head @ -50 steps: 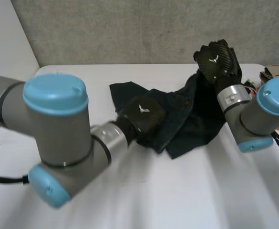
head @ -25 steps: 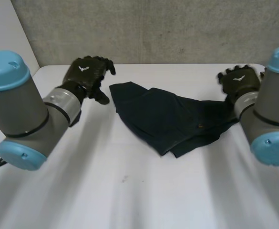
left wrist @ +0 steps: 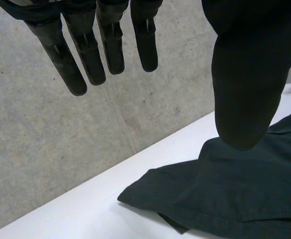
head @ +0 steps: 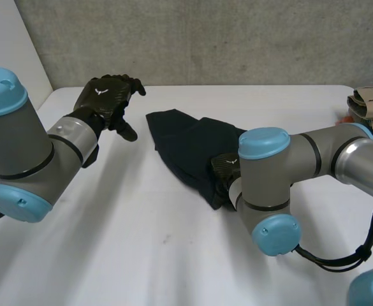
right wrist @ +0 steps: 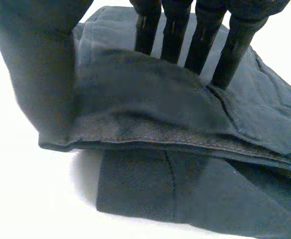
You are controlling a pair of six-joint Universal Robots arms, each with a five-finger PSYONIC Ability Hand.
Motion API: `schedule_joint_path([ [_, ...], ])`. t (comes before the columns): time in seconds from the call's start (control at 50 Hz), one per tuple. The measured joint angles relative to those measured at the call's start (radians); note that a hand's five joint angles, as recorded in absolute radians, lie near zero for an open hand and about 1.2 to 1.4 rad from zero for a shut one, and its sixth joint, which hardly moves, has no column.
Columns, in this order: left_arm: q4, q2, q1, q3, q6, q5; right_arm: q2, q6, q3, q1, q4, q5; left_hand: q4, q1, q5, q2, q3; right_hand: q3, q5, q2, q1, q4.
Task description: Fold the laundry.
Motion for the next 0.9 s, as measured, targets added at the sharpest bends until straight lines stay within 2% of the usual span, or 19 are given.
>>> schedule_joint_path([
  [0.04,0.003,-0.001,0.0,-0.002,0.0,0.0,0.006,-0.002,-0.008,-0.001,-0.007,0.001,-0.013,-0.019,-0.012,-0.012,-0.012,0.333,0.325,0.353,0.275,0.332],
  [0.1,0.012,-0.003,0.001,-0.003,0.0,0.0,0.005,-0.008,-0.009,-0.001,-0.02,0.001,-0.029,-0.049,-0.03,-0.032,-0.033,0.51,0.508,0.531,0.416,0.514],
  [0.2,0.054,-0.019,0.002,0.002,0.001,-0.001,-0.066,-0.031,0.017,0.005,-0.054,-0.003,-0.075,-0.094,-0.079,-0.079,-0.083,0.537,0.519,0.54,0.426,0.539],
  [0.36,0.152,-0.152,0.006,0.064,0.004,0.0,-0.371,-0.137,0.128,0.014,-0.068,-0.033,-0.142,-0.15,-0.148,-0.15,-0.156,0.551,0.56,0.543,0.471,0.549],
  [0.46,0.159,-0.274,0.007,0.136,0.005,0.002,-0.533,-0.182,0.191,0.016,-0.063,-0.061,-0.142,-0.15,-0.148,-0.154,-0.156,0.552,0.561,0.543,0.481,0.561],
  [0.58,0.146,-0.375,0.002,0.192,0.003,0.005,-0.646,-0.184,0.239,0.018,-0.06,-0.079,-0.142,-0.15,-0.148,-0.154,-0.156,0.552,0.561,0.543,0.481,0.568],
  [0.64,0.12,-0.408,-0.008,0.208,0.001,0.012,-0.694,-0.18,0.263,0.019,-0.062,-0.085,0.041,0.031,0.047,0.03,0.026,0.552,0.561,0.543,0.481,0.572],
  [0.68,0.099,-0.418,-0.018,0.214,-0.001,0.021,-0.714,-0.177,0.273,0.017,-0.064,-0.086,0.274,0.302,0.265,0.26,0.255,0.552,0.561,0.543,0.481,0.573],
  [0.72,0.095,-0.419,-0.02,0.215,-0.001,0.022,-0.717,-0.177,0.275,0.017,-0.065,-0.086,0.274,0.302,0.265,0.26,0.255,0.552,0.561,0.543,0.481,0.573],
  [0.74,0.068,-0.42,-0.036,0.216,-0.005,0.033,-0.731,-0.175,0.286,0.012,-0.065,-0.086,0.74,0.726,0.724,0.728,0.718,0.552,0.561,0.543,0.481,0.573],
  [0.82,0.04,-0.367,-0.044,0.196,-0.012,0.041,-0.736,-0.176,0.296,0.006,-0.063,-0.084,0.783,0.726,0.732,0.768,0.76,0.552,0.561,0.543,0.481,0.573],
  [0.9,0.024,-0.208,-0.021,0.123,-0.018,0.047,-0.735,-0.19,0.295,-0.005,-0.057,-0.085,0.783,0.726,0.732,0.769,0.76,0.552,0.561,0.543,0.481,0.575],
])
